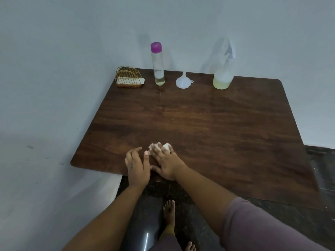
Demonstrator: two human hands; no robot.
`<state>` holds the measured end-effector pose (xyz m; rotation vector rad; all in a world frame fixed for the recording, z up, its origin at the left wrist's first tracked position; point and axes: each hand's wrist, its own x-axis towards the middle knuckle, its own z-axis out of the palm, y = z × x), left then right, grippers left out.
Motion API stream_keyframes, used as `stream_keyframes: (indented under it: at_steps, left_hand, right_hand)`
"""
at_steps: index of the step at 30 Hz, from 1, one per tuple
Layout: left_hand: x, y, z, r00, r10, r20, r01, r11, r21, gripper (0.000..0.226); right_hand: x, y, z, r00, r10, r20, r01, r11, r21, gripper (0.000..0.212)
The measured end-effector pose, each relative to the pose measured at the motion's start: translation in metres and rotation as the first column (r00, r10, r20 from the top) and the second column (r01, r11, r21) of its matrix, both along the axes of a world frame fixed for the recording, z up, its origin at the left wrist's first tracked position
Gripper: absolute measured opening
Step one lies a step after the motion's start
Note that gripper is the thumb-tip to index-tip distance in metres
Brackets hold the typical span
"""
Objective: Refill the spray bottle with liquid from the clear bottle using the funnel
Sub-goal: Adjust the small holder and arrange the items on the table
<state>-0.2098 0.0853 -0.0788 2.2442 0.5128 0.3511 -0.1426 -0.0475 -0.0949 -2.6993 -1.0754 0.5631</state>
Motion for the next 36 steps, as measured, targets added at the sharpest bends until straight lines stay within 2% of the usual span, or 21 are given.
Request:
stream_keyframes:
  at_steps: [2,4,5,7,9,10,11,12,14,15,16,18,22,26,28,29,30,32,33,34,36]
  left_hand:
    - [0.019,-0.003,0.000,0.999,-0.046,-0.008,0.046,0.999,0.017,0.054]
    - [0.039,-0.007,-0.003,0.995,-0.096,-0.027,0.096,0.995,0.025,0.042]
    - [0.050,-0.010,-0.004,0.993,-0.116,-0.035,0.116,0.993,0.016,0.042]
    - [0.071,-0.018,-0.003,0.989,-0.143,-0.029,0.143,0.990,0.002,0.054]
    - [0.091,-0.027,-0.002,0.986,-0.164,-0.008,0.164,0.986,-0.009,0.061]
    - [0.100,-0.030,-0.002,0.984,-0.177,-0.003,0.176,0.984,-0.014,0.062]
    - [0.109,-0.033,-0.002,0.982,-0.188,-0.003,0.188,0.982,-0.019,0.062]
    - [0.118,-0.035,-0.002,0.980,-0.197,0.000,0.197,0.980,-0.022,0.061]
    - [0.135,-0.037,-0.003,0.977,-0.212,0.000,0.212,0.977,-0.031,0.061]
    - [0.144,-0.038,-0.002,0.976,-0.217,-0.006,0.217,0.976,-0.036,0.062]
    - [0.153,-0.038,-0.002,0.975,-0.223,-0.010,0.222,0.974,-0.036,0.062]
    - [0.170,-0.039,-0.004,0.971,-0.239,-0.002,0.239,0.971,-0.020,0.061]
    - [0.188,-0.052,-0.008,0.956,-0.287,-0.059,0.286,0.958,-0.032,0.047]
    - [0.192,-0.070,-0.010,0.933,-0.358,-0.030,0.357,0.934,-0.032,0.057]
    - [0.193,-0.079,-0.006,0.922,-0.385,-0.048,0.383,0.923,-0.041,0.048]
    - [0.193,-0.084,-0.005,0.918,-0.393,-0.057,0.390,0.919,-0.051,0.043]
    - [0.193,-0.088,-0.004,0.914,-0.402,-0.055,0.398,0.915,-0.058,0.042]
    - [0.193,-0.100,0.000,0.907,-0.421,-0.016,0.419,0.906,-0.063,0.052]
    - [0.195,-0.106,0.001,0.904,-0.426,-0.007,0.425,0.903,-0.068,0.057]
    - [0.197,-0.112,0.003,0.902,-0.431,-0.010,0.429,0.900,-0.078,0.058]
    - [0.201,-0.125,0.007,0.897,-0.441,-0.026,0.436,0.894,-0.102,0.054]
  right_hand:
    - [0.043,-0.016,0.000,0.985,-0.173,0.021,0.174,0.982,-0.069,0.079]
    - [0.087,-0.053,-0.001,0.891,-0.450,0.059,0.453,0.887,-0.091,0.078]
    - [0.104,-0.078,-0.001,0.801,-0.595,0.067,0.598,0.797,-0.087,0.078]
    - [0.119,-0.128,0.003,0.543,-0.838,0.056,0.839,0.538,-0.085,0.082]
    - [0.113,-0.149,0.005,0.280,-0.960,0.002,0.955,0.279,-0.103,0.086]
    - [0.105,-0.141,0.004,0.249,-0.969,0.012,0.965,0.247,-0.089,0.086]
    - [0.095,-0.123,0.003,0.309,-0.951,0.030,0.950,0.307,-0.052,0.085]
    - [0.086,-0.098,-0.001,0.446,-0.894,0.052,0.895,0.446,-0.003,0.083]
    - [0.079,-0.047,-0.005,0.777,-0.629,0.016,0.629,0.777,0.017,0.079]
    - [0.085,-0.029,-0.005,0.869,-0.495,-0.003,0.495,0.869,-0.003,0.079]
    - [0.103,-0.021,-0.003,0.899,-0.439,-0.011,0.439,0.899,-0.014,0.079]
    - [0.149,-0.035,0.000,0.850,-0.526,0.006,0.526,0.850,-0.036,0.078]
    - [0.200,-0.134,-0.004,0.564,-0.825,0.032,0.822,0.558,-0.116,0.078]
    - [0.156,-0.205,-0.001,0.219,-0.975,-0.029,0.973,0.220,-0.067,0.083]
    - [0.121,-0.187,-0.005,0.126,-0.992,-0.007,0.991,0.126,-0.034,0.083]
    - [0.103,-0.170,-0.008,0.154,-0.988,0.017,0.988,0.154,-0.006,0.078]
    - [0.087,-0.149,-0.010,0.251,-0.967,0.037,0.967,0.252,0.026,0.070]
    - [0.065,-0.109,-0.010,0.577,-0.816,0.038,0.817,0.577,0.007,0.061]
    - [0.061,-0.095,-0.007,0.731,-0.682,0.022,0.682,0.731,-0.029,0.060]
    - [0.058,-0.089,-0.002,0.838,-0.546,-0.014,0.546,0.837,-0.038,0.058]
    - [0.060,-0.097,0.007,0.934,-0.349,-0.073,0.352,0.936,0.020,0.054]
